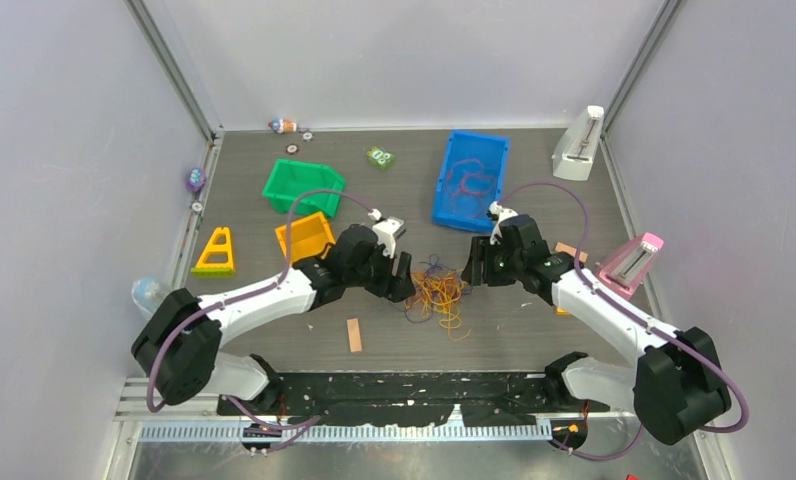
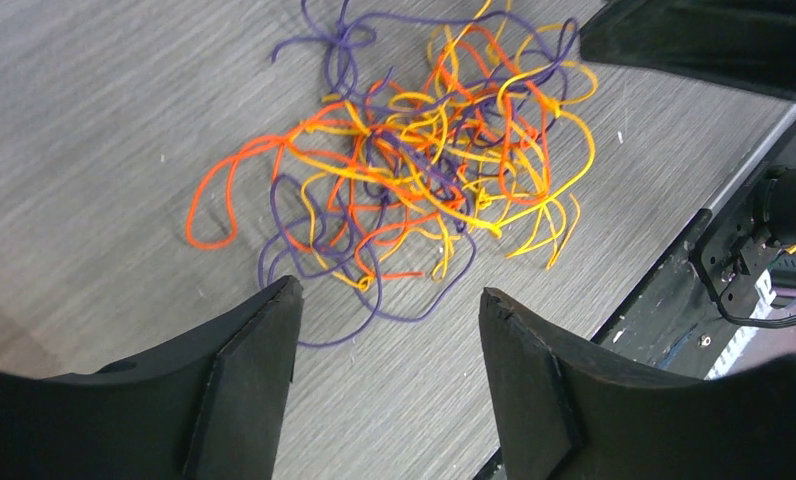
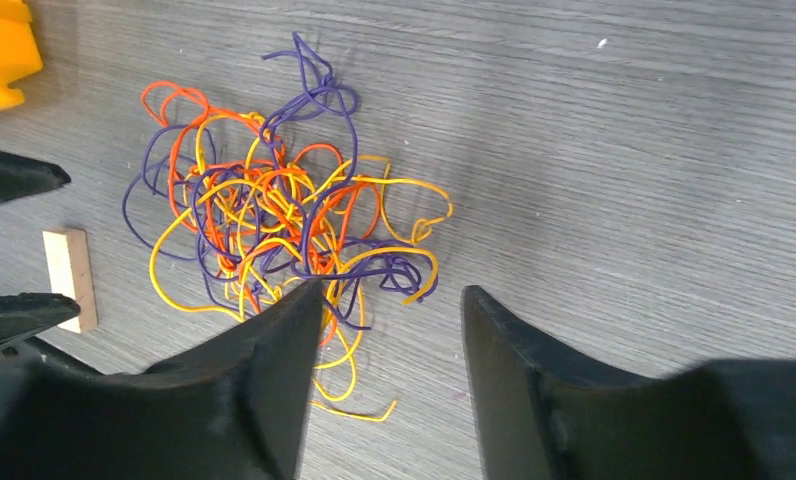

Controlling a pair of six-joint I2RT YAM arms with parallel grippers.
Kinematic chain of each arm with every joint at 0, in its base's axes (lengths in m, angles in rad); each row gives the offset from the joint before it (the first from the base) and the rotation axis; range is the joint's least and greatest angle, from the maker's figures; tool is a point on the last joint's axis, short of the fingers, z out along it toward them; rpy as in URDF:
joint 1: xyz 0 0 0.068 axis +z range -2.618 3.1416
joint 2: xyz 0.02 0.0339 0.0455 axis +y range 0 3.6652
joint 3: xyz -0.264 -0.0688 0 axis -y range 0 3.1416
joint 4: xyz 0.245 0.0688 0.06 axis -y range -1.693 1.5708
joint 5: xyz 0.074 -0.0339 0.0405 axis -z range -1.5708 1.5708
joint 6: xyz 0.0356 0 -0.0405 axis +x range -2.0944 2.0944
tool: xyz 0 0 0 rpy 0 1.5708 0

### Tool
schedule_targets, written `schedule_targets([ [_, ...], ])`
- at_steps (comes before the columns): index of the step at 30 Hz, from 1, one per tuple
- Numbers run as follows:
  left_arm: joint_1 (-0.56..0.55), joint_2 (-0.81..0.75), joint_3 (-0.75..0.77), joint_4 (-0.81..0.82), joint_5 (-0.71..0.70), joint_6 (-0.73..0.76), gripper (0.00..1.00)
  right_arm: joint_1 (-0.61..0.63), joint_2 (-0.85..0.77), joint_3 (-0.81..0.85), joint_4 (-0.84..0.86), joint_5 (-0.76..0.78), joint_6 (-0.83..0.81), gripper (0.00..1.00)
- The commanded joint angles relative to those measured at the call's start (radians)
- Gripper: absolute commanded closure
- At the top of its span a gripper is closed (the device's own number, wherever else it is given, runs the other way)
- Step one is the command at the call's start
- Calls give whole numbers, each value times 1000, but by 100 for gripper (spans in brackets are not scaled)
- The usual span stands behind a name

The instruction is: Untangle the cables

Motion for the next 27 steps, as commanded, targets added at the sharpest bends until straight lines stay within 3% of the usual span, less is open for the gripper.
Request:
schedule_targets([
  [1, -2, -57, -44, -23, -50, -87, 35, -19, -38, -15, 28, -59, -46, 33],
  [4, 4, -94, -75, -41, -66, -145, 35, -18, -75, -49, 82, -194, -49, 9],
  [8, 66, -107, -106, -58, -39, -254, 33, 3, -91, -53, 101, -196, -55, 6],
  [13, 91, -46, -103, -37, -10, -285, 37, 59, -28, -27, 113, -137, -60, 5],
  [24, 92, 174, -76, 154, 105, -349, 71, 246, 163, 53, 172, 31, -25, 5],
  [27, 93, 192, -55, 142, 84, -320, 96, 287, 228, 100, 131, 149, 0, 10],
])
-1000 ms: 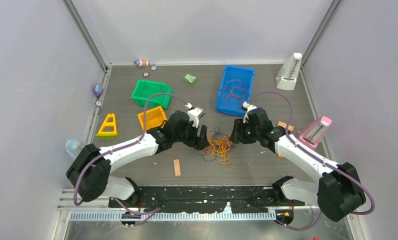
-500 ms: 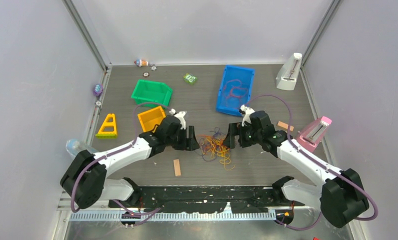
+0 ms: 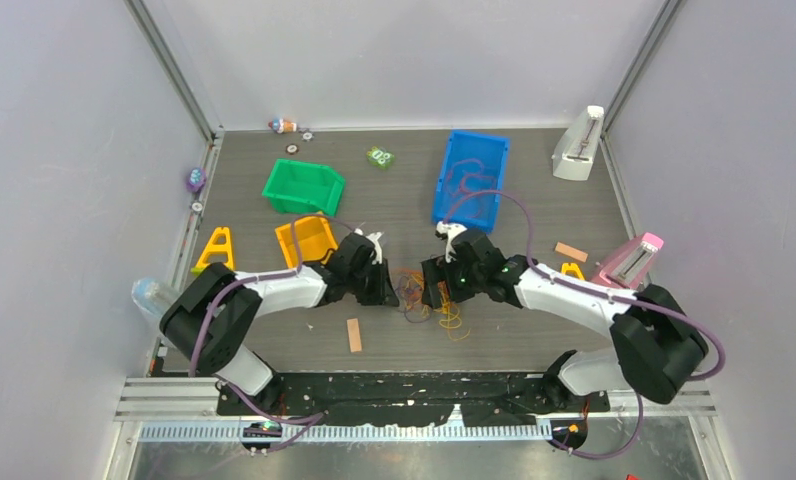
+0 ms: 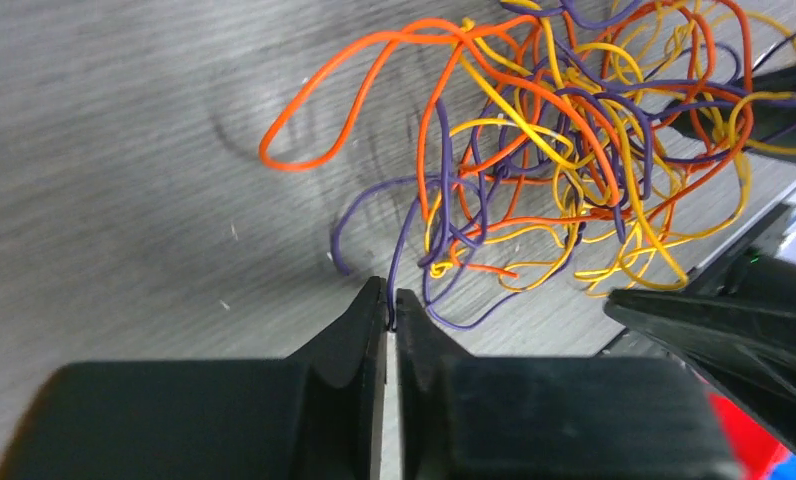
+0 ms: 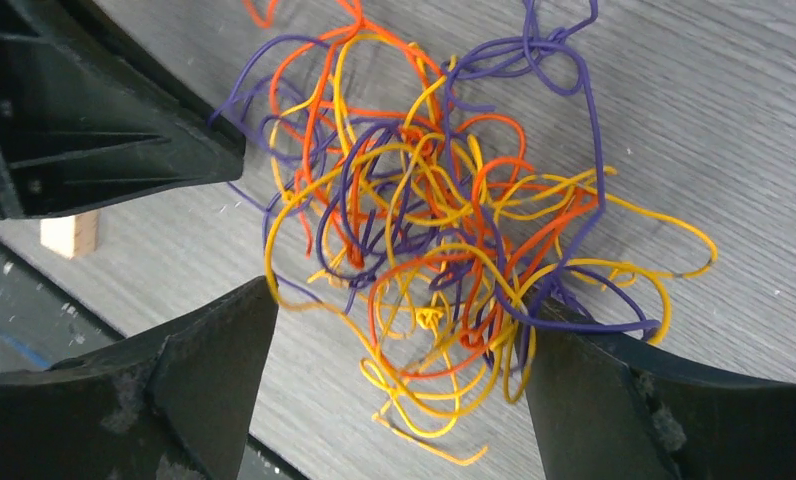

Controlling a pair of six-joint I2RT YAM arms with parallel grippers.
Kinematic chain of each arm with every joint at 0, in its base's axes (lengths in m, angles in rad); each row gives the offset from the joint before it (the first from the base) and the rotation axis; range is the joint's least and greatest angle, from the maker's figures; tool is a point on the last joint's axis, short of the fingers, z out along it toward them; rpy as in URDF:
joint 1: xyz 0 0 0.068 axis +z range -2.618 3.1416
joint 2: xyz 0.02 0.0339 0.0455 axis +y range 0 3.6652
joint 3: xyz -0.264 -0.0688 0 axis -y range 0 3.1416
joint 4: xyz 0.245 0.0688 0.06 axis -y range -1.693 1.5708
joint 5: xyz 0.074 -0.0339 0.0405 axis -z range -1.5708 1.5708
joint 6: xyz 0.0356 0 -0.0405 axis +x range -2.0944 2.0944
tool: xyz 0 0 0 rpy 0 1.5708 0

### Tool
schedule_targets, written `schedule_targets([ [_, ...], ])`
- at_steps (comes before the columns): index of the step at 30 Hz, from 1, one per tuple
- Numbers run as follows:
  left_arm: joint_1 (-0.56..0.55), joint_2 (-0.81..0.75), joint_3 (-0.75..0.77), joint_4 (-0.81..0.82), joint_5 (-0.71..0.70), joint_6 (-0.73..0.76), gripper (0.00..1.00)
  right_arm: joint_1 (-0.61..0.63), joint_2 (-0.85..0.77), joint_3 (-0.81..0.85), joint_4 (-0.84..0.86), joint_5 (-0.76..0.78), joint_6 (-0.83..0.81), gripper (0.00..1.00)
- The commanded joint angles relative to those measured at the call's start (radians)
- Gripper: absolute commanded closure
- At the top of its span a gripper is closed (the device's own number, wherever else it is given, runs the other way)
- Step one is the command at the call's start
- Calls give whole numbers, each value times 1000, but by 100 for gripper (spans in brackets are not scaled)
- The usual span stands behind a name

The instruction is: Untangle the cables

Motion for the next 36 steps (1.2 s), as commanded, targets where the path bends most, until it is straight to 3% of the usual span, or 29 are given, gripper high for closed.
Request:
schedule_targets([
  [1, 2, 15, 61, 51, -7, 31, 100, 40, 94, 94, -6, 244, 50, 13],
  [3, 4, -8, 80, 2, -44, 66, 100, 43, 138, 152, -91, 395, 78, 25],
  [4, 9, -30, 85, -47, -62, 84, 100, 42, 156, 162, -154, 448, 91, 37],
  [7, 47, -129, 85, -126, -94, 139, 100, -21, 137, 148, -212, 577, 148, 49],
  [11, 178, -271, 73, -197, -32, 191, 100, -198, 4, 48, -201, 552, 206, 55],
  [14, 263, -371, 103, -276, -11, 227, 100, -301, -130, -17, -199, 566, 250, 48],
  [17, 299, -444, 163, -363, -25, 259, 100, -398, -223, -81, -200, 566, 278, 46],
  [20, 323, -490, 226, -434, -33, 272, 100, -440, -307, -107, -204, 549, 279, 38],
  [22, 328, -507, 262, -456, -24, 271, 100, -449, -331, -103, -194, 496, 230, 14],
  [24, 329, -521, 297, -468, -16, 264, 100, -450, -336, -78, -205, 447, 181, 2],
  [29, 327, -493, 438, -493, 143, 270, 100, -419, -381, -42, -125, 173, -24, 5],
  [34, 327, -461, 575, -566, 171, 298, 100, -175, -334, 77, -132, 308, -85, 5],
  [36, 327, -453, 623, -586, 169, 307, 100, -124, -298, 98, -74, 251, -125, 5],
])
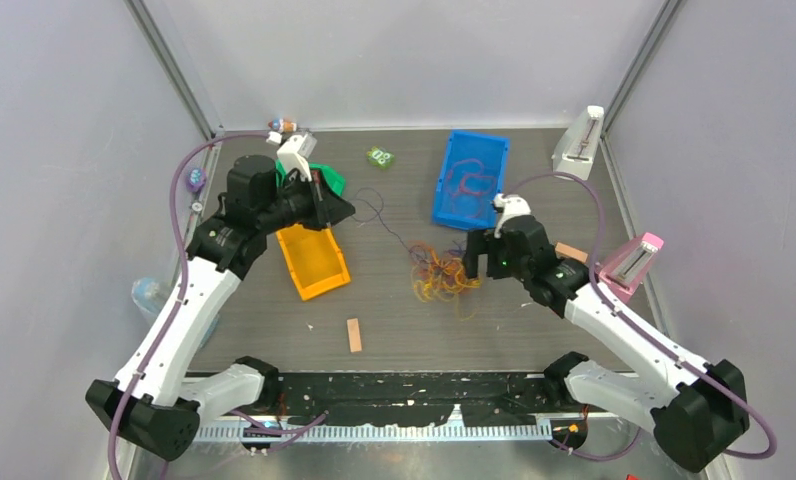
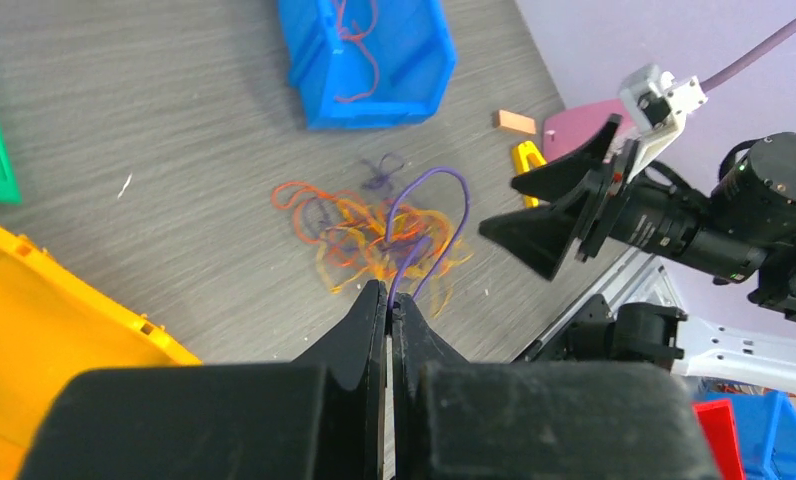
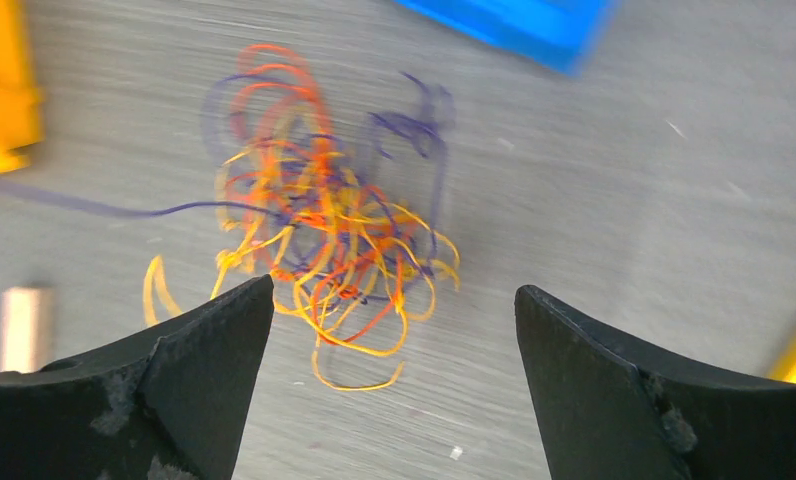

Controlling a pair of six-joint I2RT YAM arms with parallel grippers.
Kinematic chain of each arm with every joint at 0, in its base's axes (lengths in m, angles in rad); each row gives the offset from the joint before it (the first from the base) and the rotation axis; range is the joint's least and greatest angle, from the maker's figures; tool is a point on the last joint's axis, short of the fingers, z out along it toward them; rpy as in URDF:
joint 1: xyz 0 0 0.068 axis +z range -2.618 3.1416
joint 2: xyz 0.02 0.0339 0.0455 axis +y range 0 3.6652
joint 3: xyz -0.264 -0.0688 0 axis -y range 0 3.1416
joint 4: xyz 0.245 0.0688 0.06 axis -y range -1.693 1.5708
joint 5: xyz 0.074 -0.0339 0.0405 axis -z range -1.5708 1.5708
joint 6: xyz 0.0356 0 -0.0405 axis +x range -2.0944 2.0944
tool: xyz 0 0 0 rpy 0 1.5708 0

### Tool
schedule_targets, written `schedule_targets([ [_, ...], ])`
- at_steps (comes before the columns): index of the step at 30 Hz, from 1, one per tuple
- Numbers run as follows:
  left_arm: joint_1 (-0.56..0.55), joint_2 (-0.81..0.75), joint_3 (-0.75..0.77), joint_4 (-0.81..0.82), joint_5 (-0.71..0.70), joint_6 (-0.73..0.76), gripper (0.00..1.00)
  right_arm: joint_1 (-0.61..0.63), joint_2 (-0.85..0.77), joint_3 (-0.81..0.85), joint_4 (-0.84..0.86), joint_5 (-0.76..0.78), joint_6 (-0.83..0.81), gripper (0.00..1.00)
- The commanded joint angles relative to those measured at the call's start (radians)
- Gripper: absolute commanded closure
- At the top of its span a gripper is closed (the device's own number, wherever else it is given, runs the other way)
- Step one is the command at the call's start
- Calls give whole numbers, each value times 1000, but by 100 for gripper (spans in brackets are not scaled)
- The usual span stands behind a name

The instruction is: Untangle the cables

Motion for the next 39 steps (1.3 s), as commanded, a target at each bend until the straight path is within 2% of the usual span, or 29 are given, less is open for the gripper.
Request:
schedule_targets([
  [1, 3, 13, 123, -69, 55, 38, 100, 113, 57, 97, 142, -151, -136, 5],
  [2, 3, 23, 151, -81, 60, 39, 100, 122, 88, 96, 195, -245, -155, 5],
  [4, 3, 44, 202, -101, 80, 42, 100, 168, 137, 100, 264, -268, -170, 5],
  [12, 3, 104, 421, -124, 135, 6, 100, 306, 460, 203, 371, -226, -138, 5],
  [16, 1, 141, 544, -121, 178, -28, 100, 339, 594, 273, 371, -142, -79, 2],
  [20, 5, 177, 779, -213, 91, 31, 100, 324, 675, 281, 265, 65, 57, 19],
  [23, 29, 190, 938, -299, -24, 87, 100, 234, 626, 191, 248, 105, 170, 32],
  [24, 44, 185, 961, -303, -56, 94, 100, 208, 578, 124, 255, 103, 190, 42],
  [27, 104, 147, 962, -290, -157, 91, 100, 85, 464, 6, 265, 104, 250, 63],
  [31, 173, 86, 916, -262, -302, 95, 100, -16, 281, -92, 147, 234, 340, 79],
  [36, 206, 39, 836, -218, -356, 84, 100, -78, 35, -137, 17, 369, 412, 83],
  [38, 207, 26, 800, -183, -327, 68, 100, -90, -43, -138, 10, 376, 396, 81],
  [39, 207, 21, 774, -157, -284, 55, 100, -91, -85, -131, 10, 372, 384, 75],
])
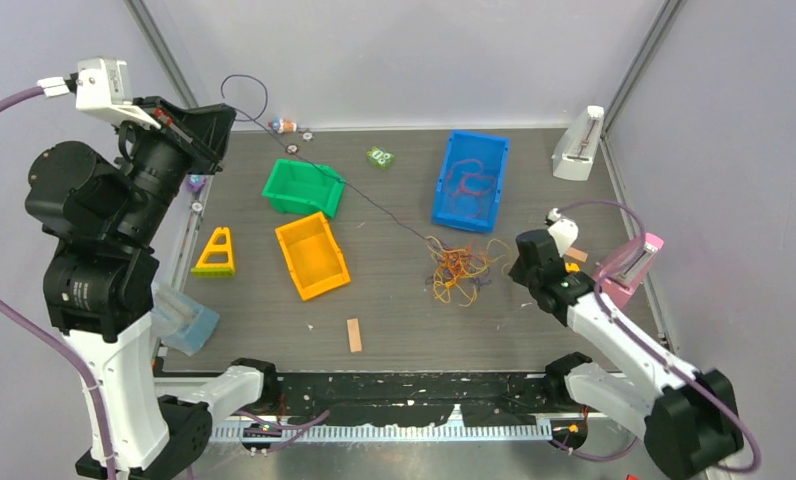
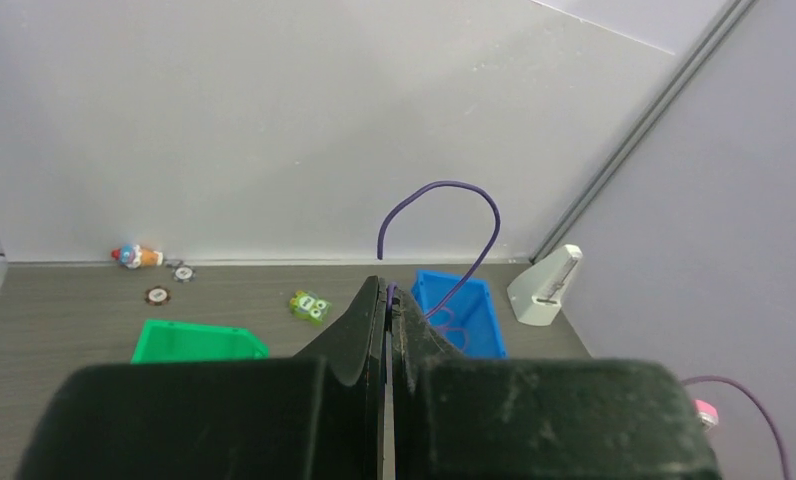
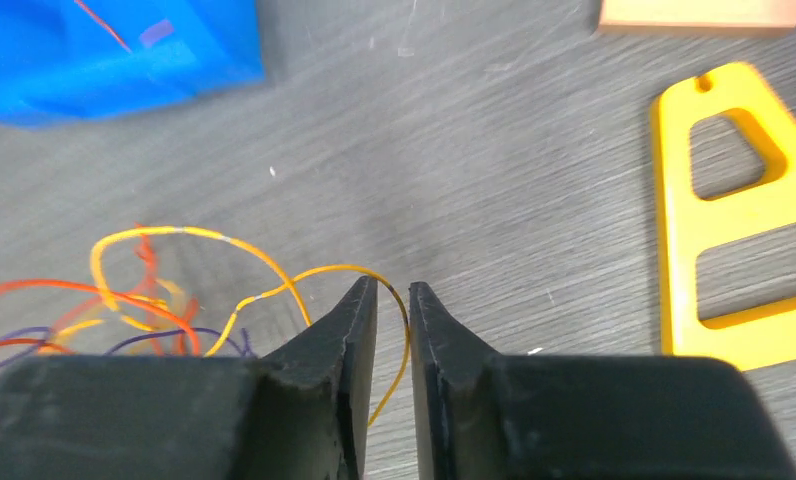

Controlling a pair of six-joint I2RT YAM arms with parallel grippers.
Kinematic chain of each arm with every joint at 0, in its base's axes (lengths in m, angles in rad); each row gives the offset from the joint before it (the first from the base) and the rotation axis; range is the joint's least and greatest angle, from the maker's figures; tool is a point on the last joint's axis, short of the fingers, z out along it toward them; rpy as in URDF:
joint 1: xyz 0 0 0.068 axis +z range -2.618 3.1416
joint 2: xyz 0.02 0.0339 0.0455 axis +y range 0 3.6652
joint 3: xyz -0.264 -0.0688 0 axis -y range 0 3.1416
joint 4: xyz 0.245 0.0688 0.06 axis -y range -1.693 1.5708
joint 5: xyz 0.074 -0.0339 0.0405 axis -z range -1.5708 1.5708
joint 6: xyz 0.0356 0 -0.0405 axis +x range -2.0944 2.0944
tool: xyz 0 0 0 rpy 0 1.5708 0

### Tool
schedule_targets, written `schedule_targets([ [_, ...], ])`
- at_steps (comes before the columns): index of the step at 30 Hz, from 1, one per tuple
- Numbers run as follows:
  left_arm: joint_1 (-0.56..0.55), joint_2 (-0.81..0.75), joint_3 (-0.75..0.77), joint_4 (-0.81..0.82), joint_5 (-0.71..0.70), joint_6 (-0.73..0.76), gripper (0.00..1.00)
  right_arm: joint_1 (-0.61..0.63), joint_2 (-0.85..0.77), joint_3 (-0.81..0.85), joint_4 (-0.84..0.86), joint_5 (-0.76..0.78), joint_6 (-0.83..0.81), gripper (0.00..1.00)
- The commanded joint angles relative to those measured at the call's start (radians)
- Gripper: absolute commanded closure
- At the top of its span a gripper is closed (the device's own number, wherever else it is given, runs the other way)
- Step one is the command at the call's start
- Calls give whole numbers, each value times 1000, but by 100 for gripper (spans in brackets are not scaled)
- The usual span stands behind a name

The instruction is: Untangle the cables

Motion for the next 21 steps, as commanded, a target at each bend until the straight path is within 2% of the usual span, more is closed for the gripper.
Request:
schedule_targets([
  [1, 10, -8, -88, 133, 59, -36, 100, -16, -149, 13, -34, 74, -17, 64],
  [2, 9, -12, -119, 176, 126, -53, 100, -17, -176, 21, -7, 14, -85, 58],
  [3, 10, -14, -147, 216, 187, -72, 100, -16, -187, 27, 2, -17, -114, 38],
  [4, 9, -15, -174, 252, 246, -92, 100, -16, -207, 37, 14, -95, -175, 28],
  [5, 9, -14, -199, 286, 298, -111, 100, -15, -216, 38, 51, -134, -202, 12],
  [7, 0, -7, -227, 317, 362, -131, 100, -16, -242, 41, 94, -234, -256, 2],
  [10, -26, -6, -250, 321, 379, -115, 100, -13, -254, 35, 214, -497, -351, 3],
  [12, -30, -10, -261, 329, 372, -110, 100, 10, -234, 39, 284, -611, -392, 3],
  [16, -31, -12, -236, 308, 330, -96, 100, 154, -167, 80, 404, -631, -488, 4],
  [18, -30, -10, -218, 302, 319, -91, 100, 275, -104, 124, 445, -605, -548, 4],
  [21, -30, -6, -191, 291, 304, -88, 100, 363, 42, 215, 502, -584, -605, 3],
])
